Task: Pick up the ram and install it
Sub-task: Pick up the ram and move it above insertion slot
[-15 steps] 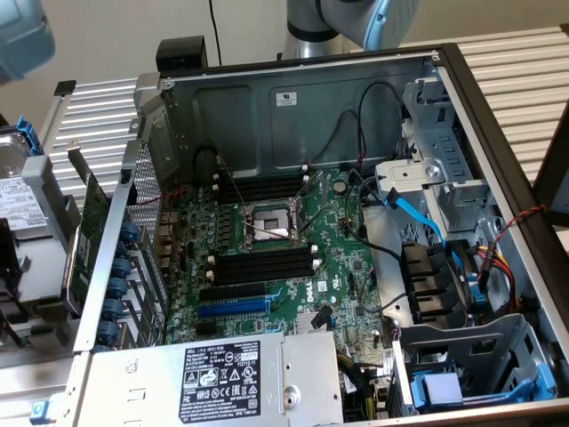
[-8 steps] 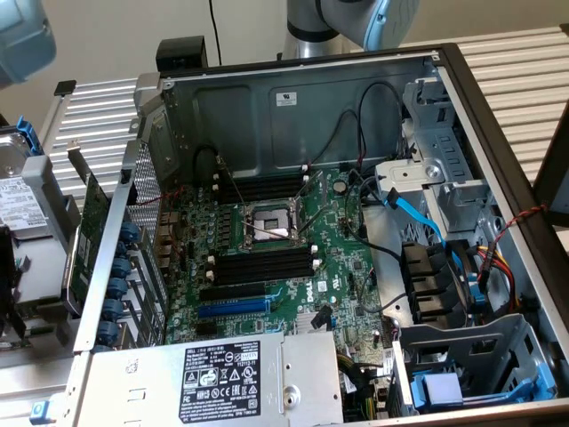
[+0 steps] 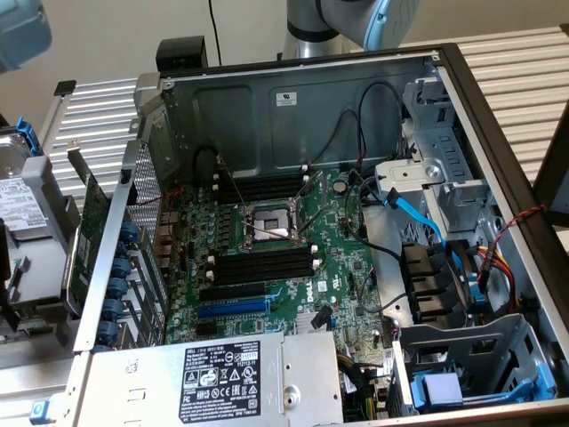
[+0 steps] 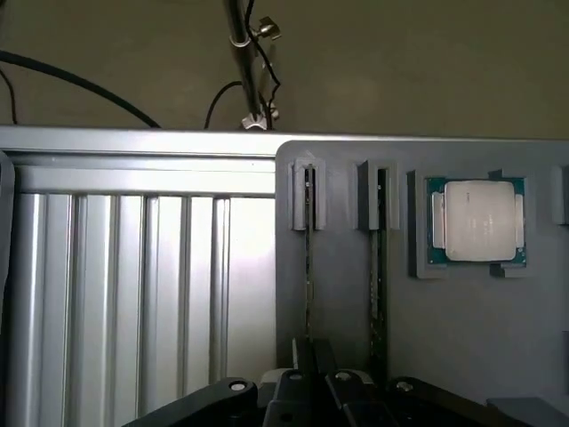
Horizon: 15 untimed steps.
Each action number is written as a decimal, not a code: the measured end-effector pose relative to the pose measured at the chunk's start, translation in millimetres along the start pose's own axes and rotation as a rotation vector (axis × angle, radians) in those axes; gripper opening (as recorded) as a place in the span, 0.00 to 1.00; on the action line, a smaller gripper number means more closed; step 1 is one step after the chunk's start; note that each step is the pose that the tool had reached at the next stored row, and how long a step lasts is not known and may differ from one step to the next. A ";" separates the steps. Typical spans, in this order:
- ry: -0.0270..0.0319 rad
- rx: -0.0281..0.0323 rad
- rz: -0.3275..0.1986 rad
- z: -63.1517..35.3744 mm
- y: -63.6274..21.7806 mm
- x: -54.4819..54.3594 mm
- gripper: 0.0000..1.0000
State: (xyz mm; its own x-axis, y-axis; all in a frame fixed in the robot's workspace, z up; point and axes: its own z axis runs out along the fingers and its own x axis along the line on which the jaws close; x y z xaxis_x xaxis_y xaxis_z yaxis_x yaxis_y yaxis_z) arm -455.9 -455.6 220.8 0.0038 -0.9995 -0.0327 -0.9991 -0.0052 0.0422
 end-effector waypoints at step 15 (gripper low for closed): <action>0.0000 -0.0006 0.000 -68.8 -8.3 -2.0 0.12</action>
State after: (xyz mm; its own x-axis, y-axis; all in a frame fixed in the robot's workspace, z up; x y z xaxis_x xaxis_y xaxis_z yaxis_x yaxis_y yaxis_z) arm -444.7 -455.8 289.2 0.0038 -0.9995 -0.0326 -0.9991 -0.0052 0.0427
